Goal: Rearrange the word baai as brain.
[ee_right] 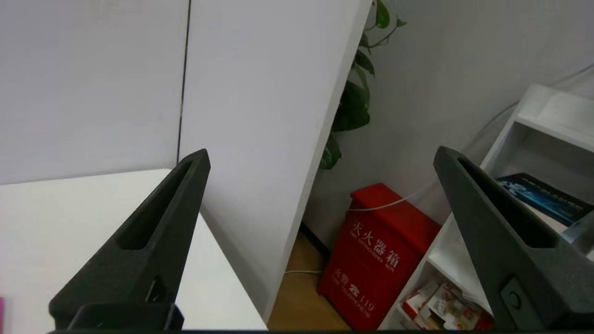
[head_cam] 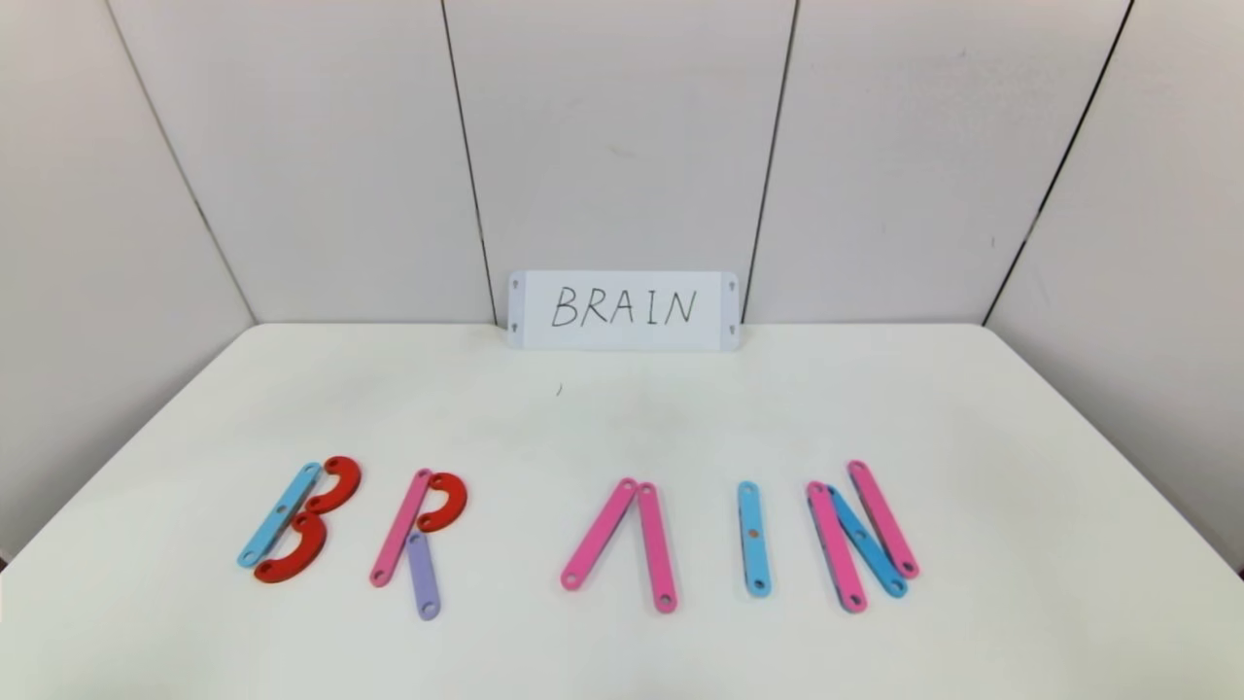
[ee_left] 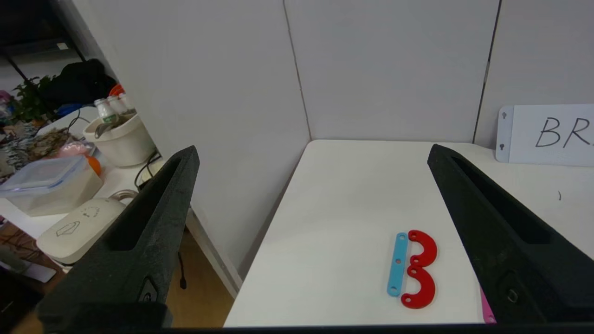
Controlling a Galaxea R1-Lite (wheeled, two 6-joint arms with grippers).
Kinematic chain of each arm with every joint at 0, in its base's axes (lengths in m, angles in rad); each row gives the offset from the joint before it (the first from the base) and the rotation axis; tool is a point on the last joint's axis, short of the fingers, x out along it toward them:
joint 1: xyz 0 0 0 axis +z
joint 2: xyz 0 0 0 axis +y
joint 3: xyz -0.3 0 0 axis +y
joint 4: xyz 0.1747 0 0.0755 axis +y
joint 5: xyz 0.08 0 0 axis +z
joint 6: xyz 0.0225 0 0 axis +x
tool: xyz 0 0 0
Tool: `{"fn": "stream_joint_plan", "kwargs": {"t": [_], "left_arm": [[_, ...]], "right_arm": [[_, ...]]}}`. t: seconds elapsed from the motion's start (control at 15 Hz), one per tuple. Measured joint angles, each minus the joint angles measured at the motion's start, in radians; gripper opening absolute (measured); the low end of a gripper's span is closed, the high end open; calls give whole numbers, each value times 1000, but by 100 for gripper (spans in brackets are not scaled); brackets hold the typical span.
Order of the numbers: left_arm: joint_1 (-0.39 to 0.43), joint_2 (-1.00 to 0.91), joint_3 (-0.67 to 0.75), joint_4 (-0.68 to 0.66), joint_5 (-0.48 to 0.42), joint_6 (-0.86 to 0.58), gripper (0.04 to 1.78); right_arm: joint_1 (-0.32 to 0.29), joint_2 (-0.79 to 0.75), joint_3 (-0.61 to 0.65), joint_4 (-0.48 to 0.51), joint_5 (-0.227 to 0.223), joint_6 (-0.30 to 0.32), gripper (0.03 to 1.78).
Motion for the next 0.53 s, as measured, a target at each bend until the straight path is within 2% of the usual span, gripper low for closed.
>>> {"fn": "stream_joint_plan", "kwargs": {"t": [0.27, 0.4, 0.53], "left_arm": [[117, -134, 14, 100, -165, -32, 173], [181, -196, 14, 158, -255, -63, 173], [270, -251, 1, 227, -384, -108, 173]], "right_arm": [[37, -138, -188, 270, 20, -3, 169], [89, -158, -300, 349, 22, -23, 169], [158, -167, -387, 443, 11, -44, 169]]}}
